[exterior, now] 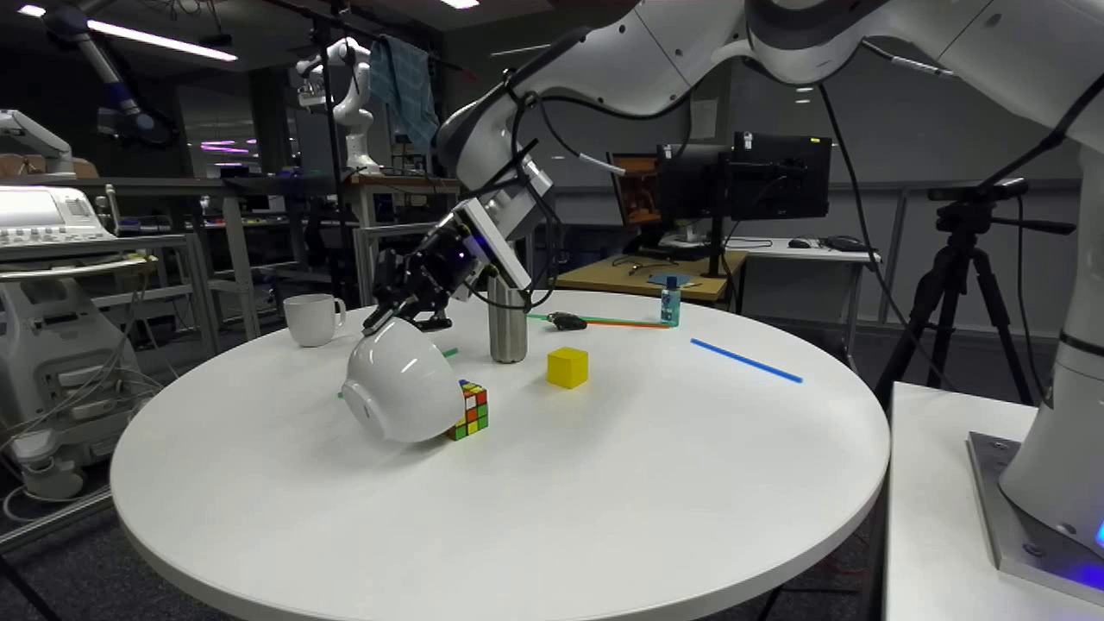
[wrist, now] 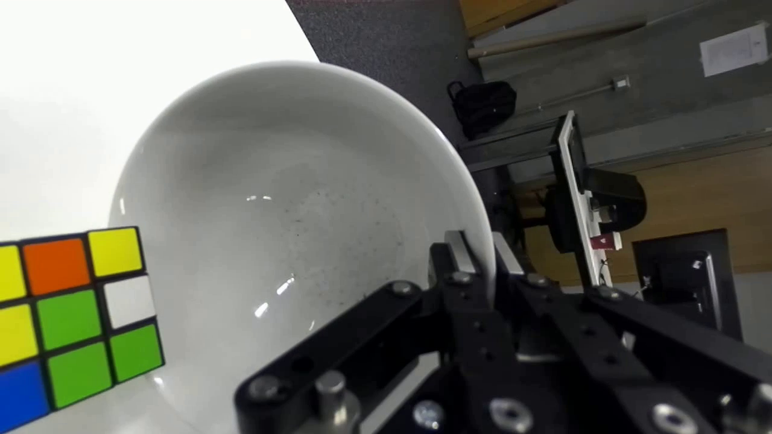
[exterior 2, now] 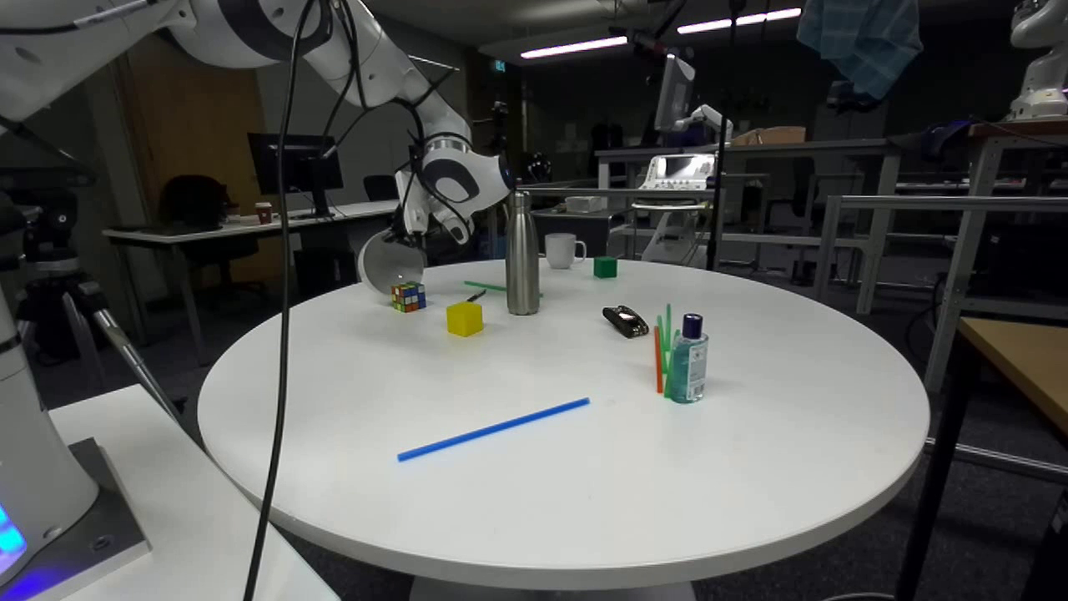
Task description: Spill out the rubik's cube from the bowl to the table
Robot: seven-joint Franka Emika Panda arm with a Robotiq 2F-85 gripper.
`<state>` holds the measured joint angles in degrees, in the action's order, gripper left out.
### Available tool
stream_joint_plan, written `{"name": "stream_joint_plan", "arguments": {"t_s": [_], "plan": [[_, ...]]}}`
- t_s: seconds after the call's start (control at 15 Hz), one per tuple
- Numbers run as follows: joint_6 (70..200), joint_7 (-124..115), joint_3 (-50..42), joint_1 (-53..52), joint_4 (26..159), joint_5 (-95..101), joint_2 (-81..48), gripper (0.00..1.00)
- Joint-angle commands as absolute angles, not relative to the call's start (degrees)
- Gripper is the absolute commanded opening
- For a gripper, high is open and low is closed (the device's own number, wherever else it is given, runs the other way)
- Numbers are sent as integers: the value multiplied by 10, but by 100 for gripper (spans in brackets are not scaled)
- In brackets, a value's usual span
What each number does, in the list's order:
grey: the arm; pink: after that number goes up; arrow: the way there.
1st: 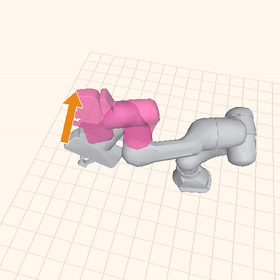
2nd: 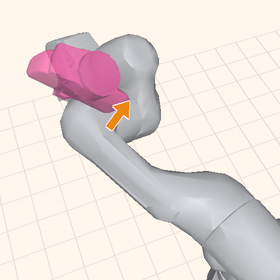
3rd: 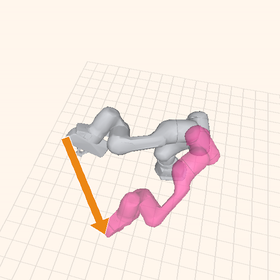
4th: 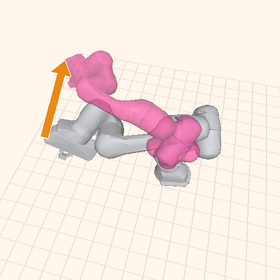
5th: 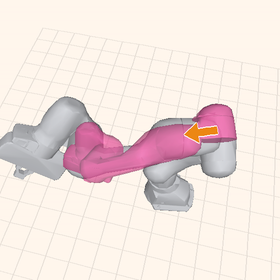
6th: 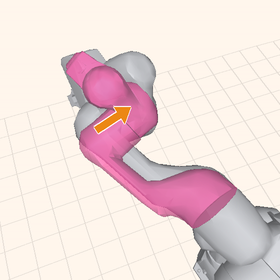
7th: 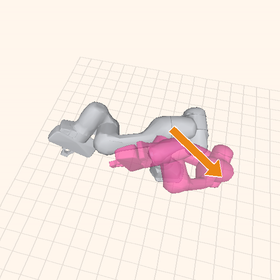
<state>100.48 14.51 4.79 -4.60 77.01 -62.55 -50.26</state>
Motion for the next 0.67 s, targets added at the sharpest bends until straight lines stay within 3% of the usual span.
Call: {"name": "stream_joint_plan", "arguments": {"t_s": [0.0,0.6], "plan": [[1001,103,51,-50,741,-583,-494,3],[992,61,68,-58,680,-492,-492,3]]}}
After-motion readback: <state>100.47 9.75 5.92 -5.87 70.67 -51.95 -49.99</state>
